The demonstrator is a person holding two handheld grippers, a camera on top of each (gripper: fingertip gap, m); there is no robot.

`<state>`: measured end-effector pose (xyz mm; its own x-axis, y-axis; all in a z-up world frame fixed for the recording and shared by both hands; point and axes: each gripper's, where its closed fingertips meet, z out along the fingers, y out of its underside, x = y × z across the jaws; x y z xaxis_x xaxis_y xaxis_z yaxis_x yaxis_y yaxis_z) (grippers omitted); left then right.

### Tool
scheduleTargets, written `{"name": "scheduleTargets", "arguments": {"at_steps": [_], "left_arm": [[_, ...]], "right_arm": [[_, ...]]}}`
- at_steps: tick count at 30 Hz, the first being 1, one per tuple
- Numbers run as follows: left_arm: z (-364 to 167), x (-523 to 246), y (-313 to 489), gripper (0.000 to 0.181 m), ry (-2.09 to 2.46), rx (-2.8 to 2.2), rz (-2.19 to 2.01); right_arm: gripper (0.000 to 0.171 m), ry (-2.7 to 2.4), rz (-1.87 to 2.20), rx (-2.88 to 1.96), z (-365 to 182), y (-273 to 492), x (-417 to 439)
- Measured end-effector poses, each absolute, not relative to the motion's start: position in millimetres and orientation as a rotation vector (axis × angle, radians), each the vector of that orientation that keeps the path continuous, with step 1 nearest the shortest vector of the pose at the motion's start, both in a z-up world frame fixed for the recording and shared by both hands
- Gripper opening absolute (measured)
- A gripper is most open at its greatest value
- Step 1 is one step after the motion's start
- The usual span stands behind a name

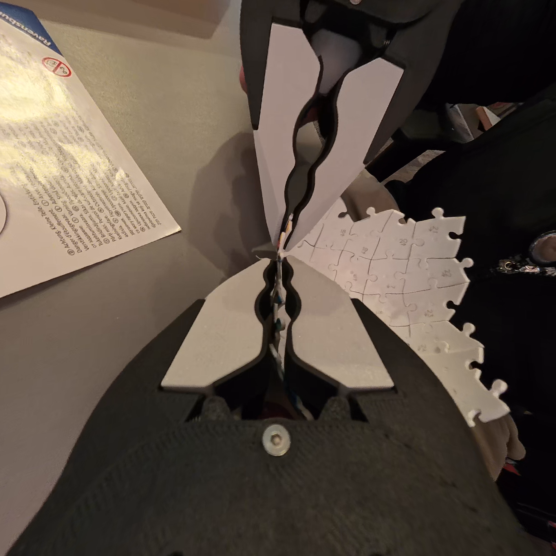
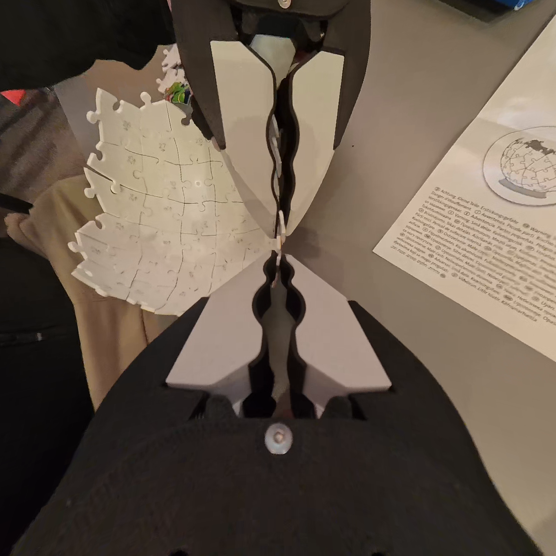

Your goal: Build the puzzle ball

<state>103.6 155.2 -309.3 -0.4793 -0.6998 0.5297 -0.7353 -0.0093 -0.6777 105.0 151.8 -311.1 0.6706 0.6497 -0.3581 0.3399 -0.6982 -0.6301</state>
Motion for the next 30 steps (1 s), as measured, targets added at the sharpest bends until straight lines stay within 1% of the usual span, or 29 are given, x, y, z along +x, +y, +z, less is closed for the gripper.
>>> {"name": "scheduleTargets", "arguments": {"at_steps": [1, 6, 7, 8, 9, 12, 13, 18, 22, 25, 30], "left_arm": [[-310, 104, 155, 0.003, -2.189, 1.587, 1.526], [-312, 104, 155, 0.004, -2.199, 1.595, 1.479], [-313, 104, 155, 0.006, -2.199, 1.606, 1.466], [-314, 106, 157, 0.016, -2.208, 1.634, 1.453], [-315, 107, 159, 0.020, -2.223, 1.655, 1.431], [-314, 106, 155, 0.012, -2.279, 1.617, 1.395], [-314, 107, 155, 0.012, -2.286, 1.617, 1.388], [-320, 101, 155, 0.025, -2.237, 1.586, 1.301], [-327, 96, 154, 0.022, -2.267, 1.544, 1.172], [-329, 96, 153, 0.016, -2.304, 1.514, 1.110], [-330, 96, 152, 0.008, -2.338, 1.487, 1.094]], "right_arm": [[0.000, -0.746, 0.797, -2.374, -312, 152, 105], [0.000, -0.705, 0.847, -2.380, -313, 151, 105], [0.000, -0.693, 0.861, -2.381, -313, 151, 104], [0.000, -0.683, 0.875, -2.382, -313, 151, 104], [0.000, -0.678, 0.885, -2.383, -314, 151, 104], [0.000, -0.658, 0.912, -2.385, -315, 151, 104], [0.000, -0.653, 0.921, -2.386, -315, 151, 104], [0.000, -0.641, 0.938, -2.386, -315, 150, 103], [0.000, -0.651, 0.937, -2.385, -315, 150, 104], [0.000, -0.656, 0.928, -2.390, -317, 150, 104], [0.000, -0.651, 0.930, -2.392, -318, 150, 104]]}}
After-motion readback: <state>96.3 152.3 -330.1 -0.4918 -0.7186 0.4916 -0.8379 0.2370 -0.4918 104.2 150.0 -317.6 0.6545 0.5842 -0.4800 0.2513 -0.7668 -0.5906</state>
